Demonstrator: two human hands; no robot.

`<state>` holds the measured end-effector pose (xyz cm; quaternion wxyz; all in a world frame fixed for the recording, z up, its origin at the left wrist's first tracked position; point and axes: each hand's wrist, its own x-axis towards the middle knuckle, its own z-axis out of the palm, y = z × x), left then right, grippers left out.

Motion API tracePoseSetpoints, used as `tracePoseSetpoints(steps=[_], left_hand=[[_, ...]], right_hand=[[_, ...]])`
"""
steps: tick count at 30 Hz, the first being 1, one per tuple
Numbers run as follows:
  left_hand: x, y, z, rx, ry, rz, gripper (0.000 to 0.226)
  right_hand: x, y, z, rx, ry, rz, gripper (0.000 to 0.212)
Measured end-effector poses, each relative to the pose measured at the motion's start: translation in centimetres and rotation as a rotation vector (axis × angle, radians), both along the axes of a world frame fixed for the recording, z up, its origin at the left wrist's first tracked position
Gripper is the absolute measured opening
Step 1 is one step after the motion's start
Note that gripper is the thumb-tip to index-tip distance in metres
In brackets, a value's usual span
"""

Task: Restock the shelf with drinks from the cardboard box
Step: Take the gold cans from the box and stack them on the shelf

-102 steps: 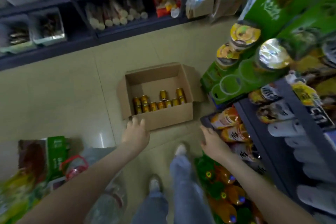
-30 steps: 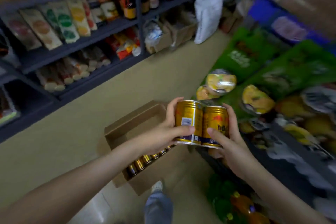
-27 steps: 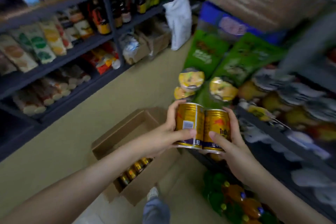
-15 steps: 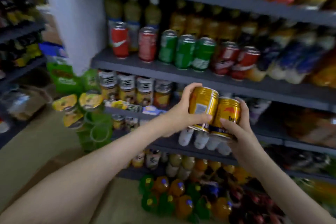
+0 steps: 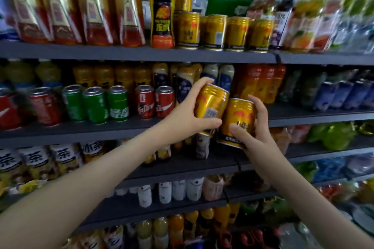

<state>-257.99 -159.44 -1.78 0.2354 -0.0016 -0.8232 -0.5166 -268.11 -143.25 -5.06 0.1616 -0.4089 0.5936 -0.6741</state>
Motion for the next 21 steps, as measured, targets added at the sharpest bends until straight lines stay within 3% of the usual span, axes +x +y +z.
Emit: tracePoseSetpoints(steps=[8,13,21], left_hand=[[-7.8,-3.5,7.5,-0.117,0.273,0.156,0.07],[-10.7,-6.2,11.8,-0.2,0.408,0.25,0.074],[-11.3,-9.6,15.7,-0.263,0.643,0.423,0.07]], right_hand=[[-8.6,-4.0,10.2,-0.102,0.249,-0.035,0.058],[-13.5,-7.4,15.6,-0.142,0.363,-0.032,0.069],[-17.8,-13.7,22.9,-0.138,0.249,0.044,0.076]])
